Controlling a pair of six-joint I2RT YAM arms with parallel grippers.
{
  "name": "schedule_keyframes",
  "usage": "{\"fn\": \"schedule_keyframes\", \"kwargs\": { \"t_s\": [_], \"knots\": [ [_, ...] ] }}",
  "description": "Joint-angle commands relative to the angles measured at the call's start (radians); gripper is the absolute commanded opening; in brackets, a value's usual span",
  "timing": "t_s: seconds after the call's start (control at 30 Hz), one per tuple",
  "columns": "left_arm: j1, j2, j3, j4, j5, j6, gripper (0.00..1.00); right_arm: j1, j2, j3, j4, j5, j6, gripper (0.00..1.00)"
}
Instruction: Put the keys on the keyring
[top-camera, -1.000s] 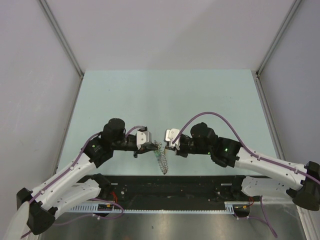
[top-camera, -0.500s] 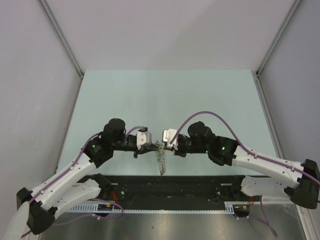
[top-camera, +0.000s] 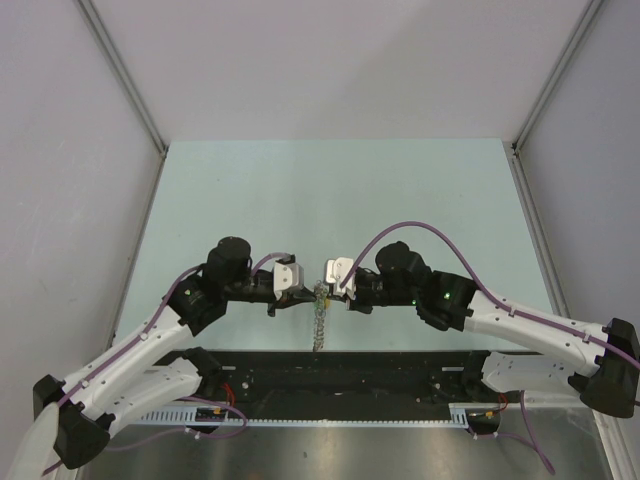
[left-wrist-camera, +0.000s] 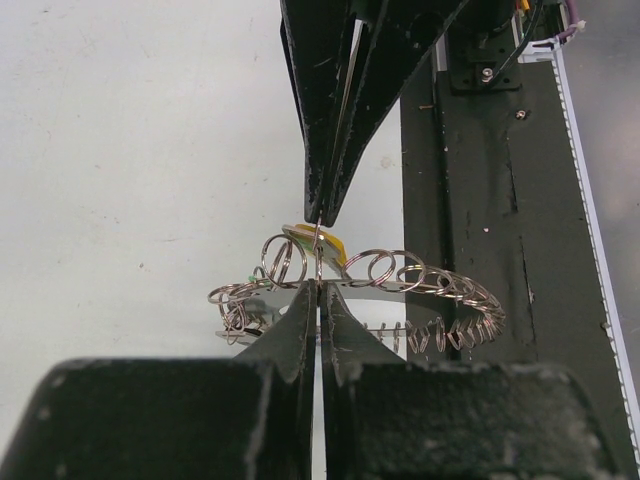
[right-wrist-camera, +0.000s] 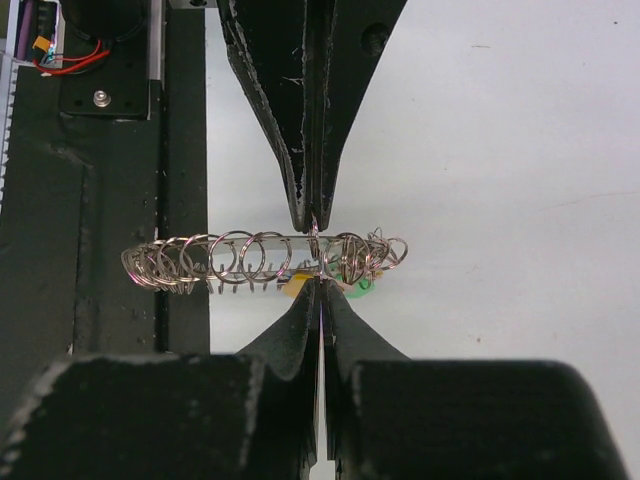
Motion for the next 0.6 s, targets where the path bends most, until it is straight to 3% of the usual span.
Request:
{"fn": "schedule_keyframes", "kwargs": {
  "t_s": [0.0, 0.57],
  "knots": [
    [-0.005, -0.011, 0.009, 0.049, 0.035, 0.012, 0.0, -0.003, -0.011, 0.048, -0.009, 0.027, -0.011, 0.0],
    [-0.005, 0.0, 0.012, 0.046, 0.046, 0.014, 0.0, -0.002, -0.019, 0.047, -0.01, -0.007, -0.017, 0.0]
  ]
}}
